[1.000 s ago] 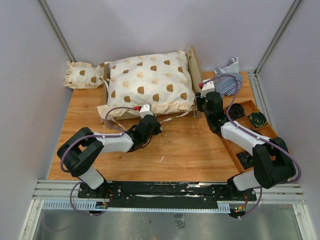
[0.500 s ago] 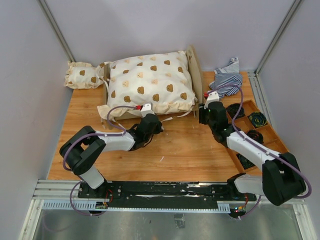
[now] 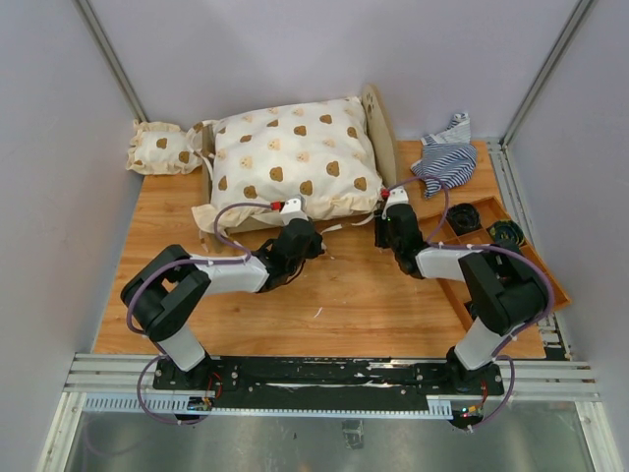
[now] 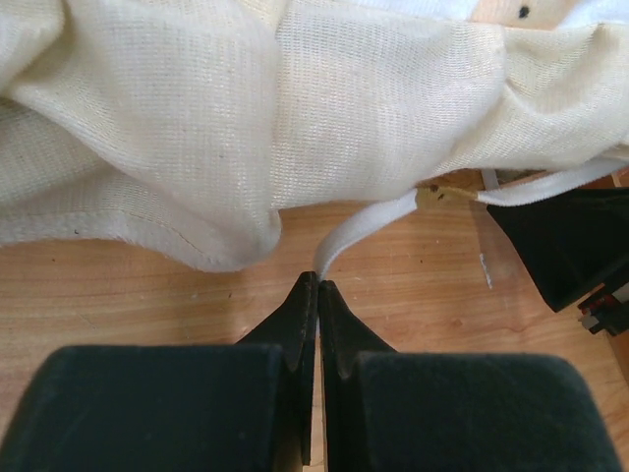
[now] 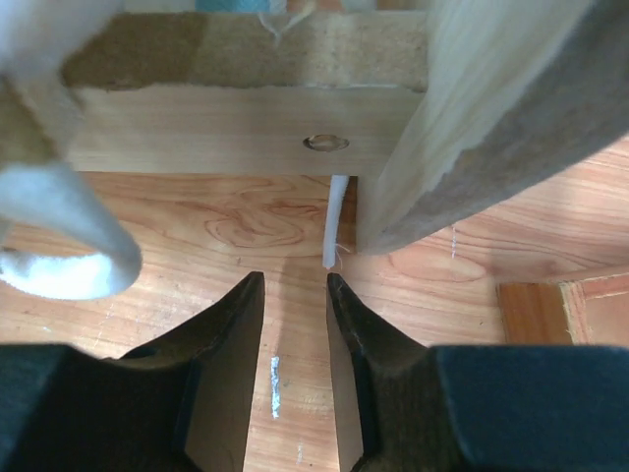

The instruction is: Set up the pet bed

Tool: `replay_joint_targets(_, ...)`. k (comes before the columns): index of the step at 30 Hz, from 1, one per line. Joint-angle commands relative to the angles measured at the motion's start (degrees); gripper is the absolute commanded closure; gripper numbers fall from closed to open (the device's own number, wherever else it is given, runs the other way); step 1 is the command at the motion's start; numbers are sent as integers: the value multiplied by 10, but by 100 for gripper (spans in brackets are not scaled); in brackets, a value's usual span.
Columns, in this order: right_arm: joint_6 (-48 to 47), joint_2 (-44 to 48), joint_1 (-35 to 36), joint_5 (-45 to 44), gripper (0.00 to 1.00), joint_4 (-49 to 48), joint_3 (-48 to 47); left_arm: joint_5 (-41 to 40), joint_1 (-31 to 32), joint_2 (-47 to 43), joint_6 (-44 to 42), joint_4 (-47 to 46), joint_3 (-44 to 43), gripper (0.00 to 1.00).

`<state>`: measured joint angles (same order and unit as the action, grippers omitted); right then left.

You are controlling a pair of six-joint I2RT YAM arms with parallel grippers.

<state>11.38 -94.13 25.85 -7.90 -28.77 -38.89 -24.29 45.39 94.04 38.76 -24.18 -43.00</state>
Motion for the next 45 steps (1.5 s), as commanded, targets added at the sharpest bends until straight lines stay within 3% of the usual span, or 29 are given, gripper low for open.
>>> replay_joint_targets(1,4,-34,4,-33,65,-82,-18,0,-7,8,-8,-18,-18,98)
replay_joint_targets(4,7,-35,4,-63,61,-91,-18,8,-7,10,-4,-22,-21,98)
replay_joint_targets(10,52,-88,5,-73,60,72,-96,26,-7,16,8,-28,-30,98)
replay_joint_targets(22,95,-121,5,-81,70,60,-83,31,-7,19,14,-28,-34,98)
replay_joint_targets(27,89,-133,9,-46,75,88,-102,32,-7,28,20,-28,-37,98)
replay_joint_targets(30,94,-120,18,-40,76,65,-79,29,-7,33,20,-29,-40,98)
replay_joint_targets(40,160,-45,25,-65,64,-97,35,13,-12,67,16,-15,-76,98)
replay_joint_targets(45,173,-57,28,-87,63,-111,35,17,-12,78,18,-10,-89,98)
